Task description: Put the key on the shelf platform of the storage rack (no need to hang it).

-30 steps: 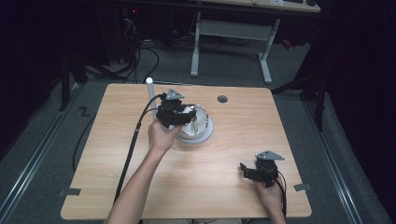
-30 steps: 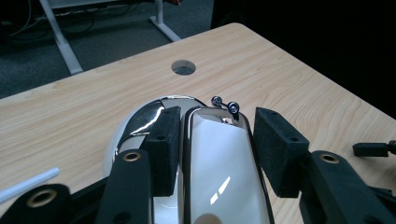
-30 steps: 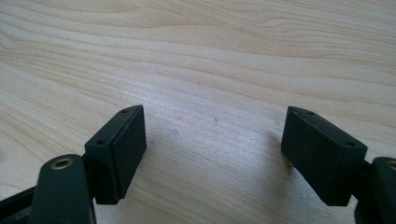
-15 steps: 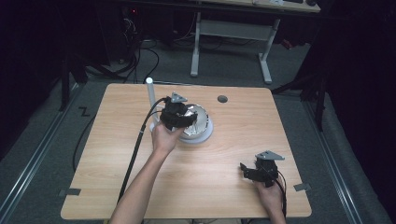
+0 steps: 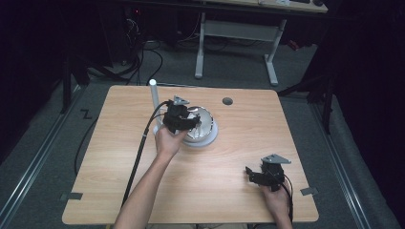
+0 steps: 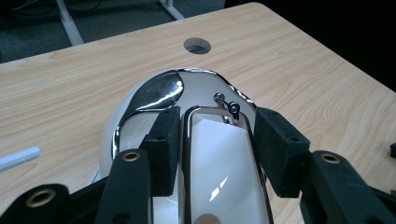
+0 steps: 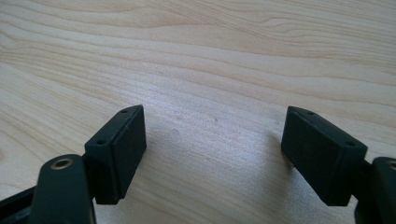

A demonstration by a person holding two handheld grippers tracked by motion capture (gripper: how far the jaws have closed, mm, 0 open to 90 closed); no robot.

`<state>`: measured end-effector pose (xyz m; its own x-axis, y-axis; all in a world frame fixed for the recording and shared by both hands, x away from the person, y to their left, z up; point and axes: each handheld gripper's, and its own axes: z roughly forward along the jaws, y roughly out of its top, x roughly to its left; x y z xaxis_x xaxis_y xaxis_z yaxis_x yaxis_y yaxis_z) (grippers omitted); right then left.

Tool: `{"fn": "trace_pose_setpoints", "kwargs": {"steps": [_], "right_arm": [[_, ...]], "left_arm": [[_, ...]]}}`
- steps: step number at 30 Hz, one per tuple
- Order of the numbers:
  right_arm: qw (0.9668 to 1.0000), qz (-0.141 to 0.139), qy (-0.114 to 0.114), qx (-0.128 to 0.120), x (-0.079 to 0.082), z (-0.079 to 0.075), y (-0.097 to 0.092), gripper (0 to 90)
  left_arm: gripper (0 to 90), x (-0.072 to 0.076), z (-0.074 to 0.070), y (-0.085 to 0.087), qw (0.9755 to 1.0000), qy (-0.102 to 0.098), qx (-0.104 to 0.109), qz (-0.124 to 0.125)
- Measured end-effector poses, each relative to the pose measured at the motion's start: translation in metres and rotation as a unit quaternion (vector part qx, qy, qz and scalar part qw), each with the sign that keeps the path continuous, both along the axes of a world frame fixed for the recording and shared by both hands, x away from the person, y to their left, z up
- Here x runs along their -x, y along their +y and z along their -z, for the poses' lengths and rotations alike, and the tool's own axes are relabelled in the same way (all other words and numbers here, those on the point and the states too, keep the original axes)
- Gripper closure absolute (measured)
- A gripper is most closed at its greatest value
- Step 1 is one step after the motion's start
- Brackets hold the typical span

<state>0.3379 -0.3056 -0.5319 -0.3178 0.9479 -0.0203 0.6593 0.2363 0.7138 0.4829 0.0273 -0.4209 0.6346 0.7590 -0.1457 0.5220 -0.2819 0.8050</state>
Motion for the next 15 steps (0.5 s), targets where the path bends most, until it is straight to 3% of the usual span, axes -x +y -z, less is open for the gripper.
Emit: {"fn": "trace_pose_setpoints", "kwargs": {"steps": [5,15], "right_arm": [[1.0000,0.000,-0.001,0.001,0.000,0.000,0.000,22.6],[1.0000,0.000,-0.001,0.000,0.000,0.000,0.000,22.6]], "left_arm": [[52.6,-0.001,0.005,-0.002,0.9999,-0.007,-0.011,-0.004],[52.6,-0.008,0.016,-0.005,0.9997,0.004,-0.020,-0.008]]}}
